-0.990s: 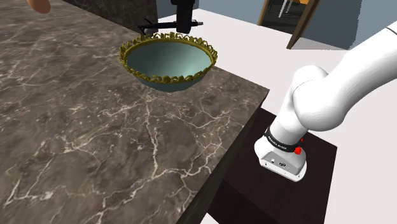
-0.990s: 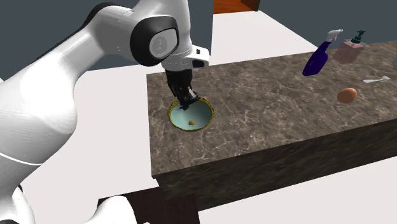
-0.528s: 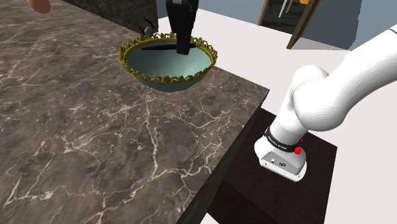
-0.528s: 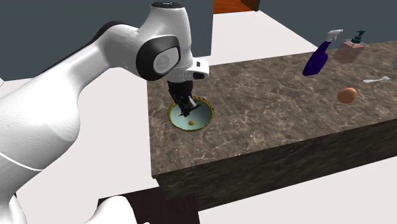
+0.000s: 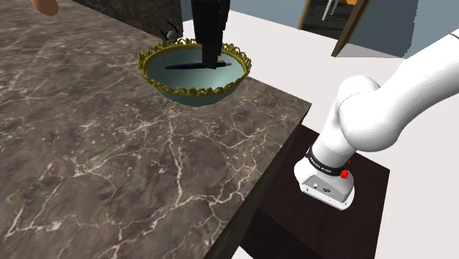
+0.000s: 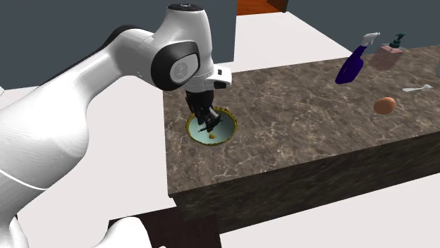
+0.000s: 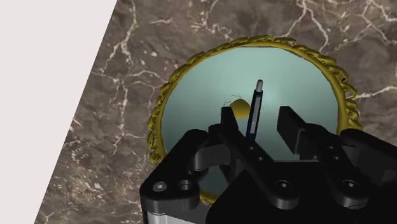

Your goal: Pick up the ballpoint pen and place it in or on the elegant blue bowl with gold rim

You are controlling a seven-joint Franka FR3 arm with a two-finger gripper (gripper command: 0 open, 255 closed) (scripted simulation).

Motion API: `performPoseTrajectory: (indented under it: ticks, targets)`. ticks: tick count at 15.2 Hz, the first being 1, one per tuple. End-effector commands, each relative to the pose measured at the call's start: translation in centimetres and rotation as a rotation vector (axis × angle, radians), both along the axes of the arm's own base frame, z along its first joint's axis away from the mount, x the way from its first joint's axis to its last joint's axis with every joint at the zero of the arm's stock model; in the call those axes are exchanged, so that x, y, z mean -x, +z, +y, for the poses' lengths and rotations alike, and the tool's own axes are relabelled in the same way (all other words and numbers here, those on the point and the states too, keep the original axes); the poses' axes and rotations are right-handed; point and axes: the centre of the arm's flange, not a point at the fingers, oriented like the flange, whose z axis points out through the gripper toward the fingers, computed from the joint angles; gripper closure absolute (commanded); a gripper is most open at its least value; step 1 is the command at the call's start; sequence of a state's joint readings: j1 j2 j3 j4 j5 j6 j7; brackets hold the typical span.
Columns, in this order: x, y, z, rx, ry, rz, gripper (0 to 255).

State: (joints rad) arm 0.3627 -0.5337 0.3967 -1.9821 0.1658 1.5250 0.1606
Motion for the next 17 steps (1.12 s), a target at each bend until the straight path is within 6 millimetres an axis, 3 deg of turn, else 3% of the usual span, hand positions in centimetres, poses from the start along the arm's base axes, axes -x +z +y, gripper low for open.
performPoseTrajectory:
  ticks: [1, 5, 9, 17]
  targets:
    - [0.0, 0.0, 0.0, 0.0, 0.0, 0.0, 0]
    - [0.0, 0.0, 0.0, 0.0, 0.0, 0.0, 0]
    - [0.3, 5.0, 0.0, 0.0, 0.0, 0.0, 0]
    - [0.3, 5.0, 0.0, 0.0, 0.0, 0.0, 0]
